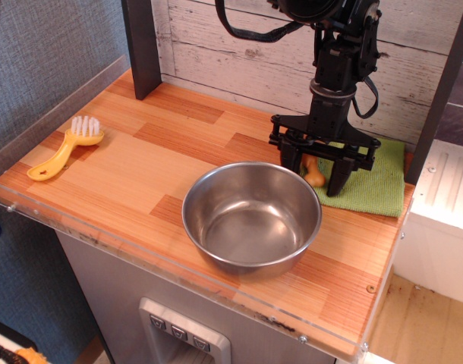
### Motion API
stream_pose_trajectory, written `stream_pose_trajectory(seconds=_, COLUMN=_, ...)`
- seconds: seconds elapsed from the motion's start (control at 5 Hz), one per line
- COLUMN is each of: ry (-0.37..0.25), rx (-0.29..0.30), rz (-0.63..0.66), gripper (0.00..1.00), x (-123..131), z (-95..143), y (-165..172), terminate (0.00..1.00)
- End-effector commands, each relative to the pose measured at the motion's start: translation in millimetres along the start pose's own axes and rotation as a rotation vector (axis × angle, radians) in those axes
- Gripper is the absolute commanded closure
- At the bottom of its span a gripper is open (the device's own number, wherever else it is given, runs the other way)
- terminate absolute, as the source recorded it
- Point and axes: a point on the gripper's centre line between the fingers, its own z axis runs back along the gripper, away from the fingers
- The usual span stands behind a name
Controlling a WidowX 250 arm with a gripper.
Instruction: Take the chicken leg and place it in the stainless steel pot
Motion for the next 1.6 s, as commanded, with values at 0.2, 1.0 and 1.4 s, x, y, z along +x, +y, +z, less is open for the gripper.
stream_pose_trajectory(seconds=0.2, ry=-0.148, rx=0.031, rz=-0.007, gripper=0.00, x=44.3, z=54.0, y=18.9, terminate=0.00)
stream_pose_trajectory(seconds=1.0, ry=-0.073, rx=0.040, rz=0.039, gripper=1.00, x=50.0, z=23.2, y=45.2, terminate=0.00)
stream_pose_trajectory(seconds=1.4, ry=-0.111, rx=0.022, rz=-0.021, gripper=1.00, x=41.1, z=48.6, y=36.8, terminate=0.00)
